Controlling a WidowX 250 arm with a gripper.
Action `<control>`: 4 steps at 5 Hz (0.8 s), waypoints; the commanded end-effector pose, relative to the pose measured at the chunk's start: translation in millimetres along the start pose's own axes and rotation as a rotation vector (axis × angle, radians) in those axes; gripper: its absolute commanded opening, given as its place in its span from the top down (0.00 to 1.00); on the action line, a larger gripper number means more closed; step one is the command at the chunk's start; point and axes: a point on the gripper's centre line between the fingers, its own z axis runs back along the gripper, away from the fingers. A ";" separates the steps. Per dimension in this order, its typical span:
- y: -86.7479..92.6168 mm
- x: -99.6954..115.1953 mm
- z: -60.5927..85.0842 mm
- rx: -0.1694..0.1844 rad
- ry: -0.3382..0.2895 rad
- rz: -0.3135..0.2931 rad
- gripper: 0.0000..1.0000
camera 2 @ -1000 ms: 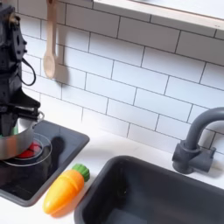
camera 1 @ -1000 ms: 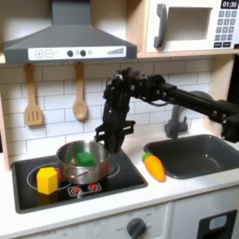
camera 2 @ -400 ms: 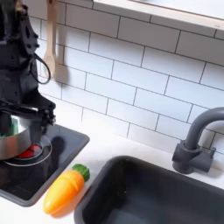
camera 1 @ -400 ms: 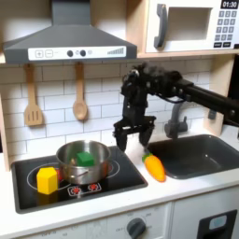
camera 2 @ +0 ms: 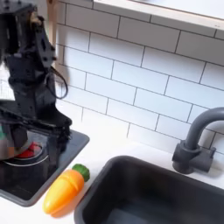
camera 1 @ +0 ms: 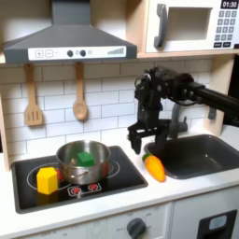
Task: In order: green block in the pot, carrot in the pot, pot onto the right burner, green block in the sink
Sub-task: 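Put the carrot in the pot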
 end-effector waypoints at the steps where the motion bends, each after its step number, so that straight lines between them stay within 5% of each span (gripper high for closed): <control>1: -13.5 -6.5 -15.3 -0.027 0.039 -0.057 0.00; 4: -13.6 -10.9 -27.6 -0.028 0.060 -0.097 0.00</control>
